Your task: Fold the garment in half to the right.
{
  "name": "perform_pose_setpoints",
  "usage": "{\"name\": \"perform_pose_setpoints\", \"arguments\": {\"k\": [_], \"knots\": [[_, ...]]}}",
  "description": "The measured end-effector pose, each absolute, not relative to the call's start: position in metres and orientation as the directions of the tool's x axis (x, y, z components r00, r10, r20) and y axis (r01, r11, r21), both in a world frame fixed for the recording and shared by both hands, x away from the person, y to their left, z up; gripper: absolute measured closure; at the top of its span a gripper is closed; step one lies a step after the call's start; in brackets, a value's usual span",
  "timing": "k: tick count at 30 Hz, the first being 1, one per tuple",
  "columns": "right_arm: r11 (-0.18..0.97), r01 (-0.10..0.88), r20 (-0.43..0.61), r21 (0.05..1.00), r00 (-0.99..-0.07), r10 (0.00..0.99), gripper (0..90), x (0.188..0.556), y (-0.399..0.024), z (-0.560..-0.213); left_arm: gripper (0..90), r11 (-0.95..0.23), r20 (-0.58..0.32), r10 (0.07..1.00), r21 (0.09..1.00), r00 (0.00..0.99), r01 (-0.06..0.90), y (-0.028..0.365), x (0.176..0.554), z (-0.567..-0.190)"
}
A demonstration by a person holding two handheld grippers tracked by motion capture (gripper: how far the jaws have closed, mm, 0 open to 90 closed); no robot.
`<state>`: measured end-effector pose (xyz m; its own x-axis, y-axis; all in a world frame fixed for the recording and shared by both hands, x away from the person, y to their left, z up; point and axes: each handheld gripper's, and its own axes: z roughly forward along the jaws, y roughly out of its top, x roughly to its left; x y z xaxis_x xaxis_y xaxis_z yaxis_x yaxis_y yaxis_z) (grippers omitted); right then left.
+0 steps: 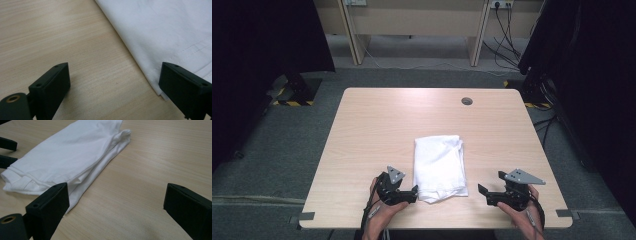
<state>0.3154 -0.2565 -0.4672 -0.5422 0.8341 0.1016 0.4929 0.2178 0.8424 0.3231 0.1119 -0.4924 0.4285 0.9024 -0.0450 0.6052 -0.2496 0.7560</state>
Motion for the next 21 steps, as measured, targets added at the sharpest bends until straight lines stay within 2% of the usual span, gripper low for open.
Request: {"name": "perform_pose_setpoints", "arguments": {"k": [21], "knots": [[0.211, 0.488, 0.096, 0.847, -0.530, 0.843, 6.8, 0.292, -0.264, -0.476, 9.0, -0.251, -0.045, 0.902, 0.756, 0.429, 0.605, 0.112, 0.323, -0.492]]}}
